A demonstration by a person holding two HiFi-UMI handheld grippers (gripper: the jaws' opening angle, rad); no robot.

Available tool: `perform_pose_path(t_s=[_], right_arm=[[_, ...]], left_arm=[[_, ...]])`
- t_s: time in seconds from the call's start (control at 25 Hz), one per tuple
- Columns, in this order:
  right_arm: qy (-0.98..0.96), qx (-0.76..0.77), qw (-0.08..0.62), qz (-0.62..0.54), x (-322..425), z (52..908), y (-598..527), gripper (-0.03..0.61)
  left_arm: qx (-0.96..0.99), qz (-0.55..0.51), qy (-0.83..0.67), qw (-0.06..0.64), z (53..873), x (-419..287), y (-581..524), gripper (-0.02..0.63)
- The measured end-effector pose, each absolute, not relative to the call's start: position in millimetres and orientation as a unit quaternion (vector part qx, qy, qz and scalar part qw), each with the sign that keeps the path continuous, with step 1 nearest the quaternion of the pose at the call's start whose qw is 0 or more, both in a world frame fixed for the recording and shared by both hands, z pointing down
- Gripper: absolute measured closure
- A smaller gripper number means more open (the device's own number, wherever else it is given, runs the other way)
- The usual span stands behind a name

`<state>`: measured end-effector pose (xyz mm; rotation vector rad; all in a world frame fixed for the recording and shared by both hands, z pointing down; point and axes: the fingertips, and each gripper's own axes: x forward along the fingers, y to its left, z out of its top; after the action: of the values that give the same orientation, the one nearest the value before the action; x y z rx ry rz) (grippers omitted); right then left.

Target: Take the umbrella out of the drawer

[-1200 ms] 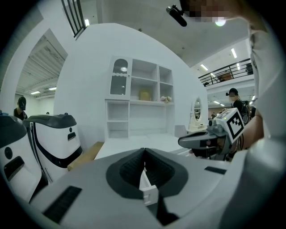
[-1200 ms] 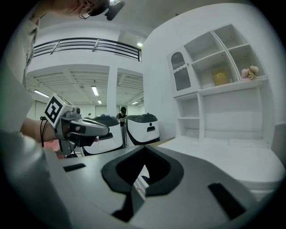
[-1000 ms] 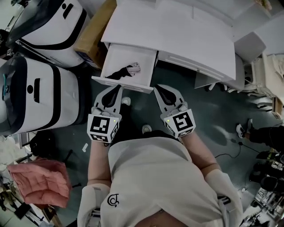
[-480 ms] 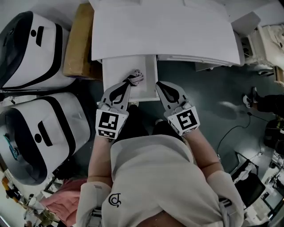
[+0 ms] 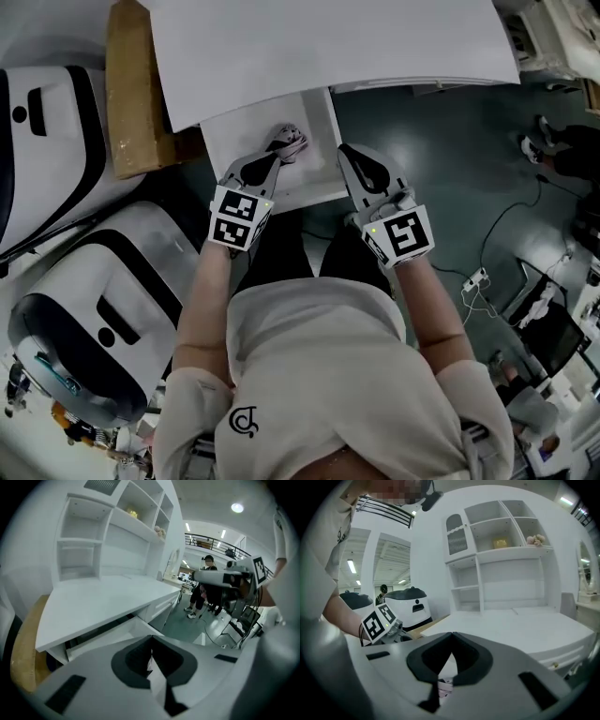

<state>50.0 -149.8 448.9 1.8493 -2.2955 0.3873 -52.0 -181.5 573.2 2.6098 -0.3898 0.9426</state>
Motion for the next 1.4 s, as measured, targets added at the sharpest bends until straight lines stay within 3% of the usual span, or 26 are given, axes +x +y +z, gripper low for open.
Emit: perform_pose_path(t_s=[0.2, 0.6, 0.92, 1.4], right_arm=[[-0.746, 0.646, 0.064, 0.15, 57, 464, -154, 0.572], [-0.727, 0.665, 0.077, 0.151, 50, 476, -158, 0.572], [-0.698, 0.69, 0.103, 0.164, 72, 503, -149, 0.572], [-0.682, 0.697, 0.105, 0.197, 86, 521, -145, 0.572]], left_arm=[[0.892, 0.404, -0.097, 0.179, 634, -51, -185, 0.587], [0.838, 0.511, -0.029, 0.189, 723, -43, -173, 0.291], [0.806, 0.555, -0.016, 0.204, 777, -47, -174, 0.227], [0.781, 0.597, -0.062, 0.172, 810, -43, -175, 0.234]])
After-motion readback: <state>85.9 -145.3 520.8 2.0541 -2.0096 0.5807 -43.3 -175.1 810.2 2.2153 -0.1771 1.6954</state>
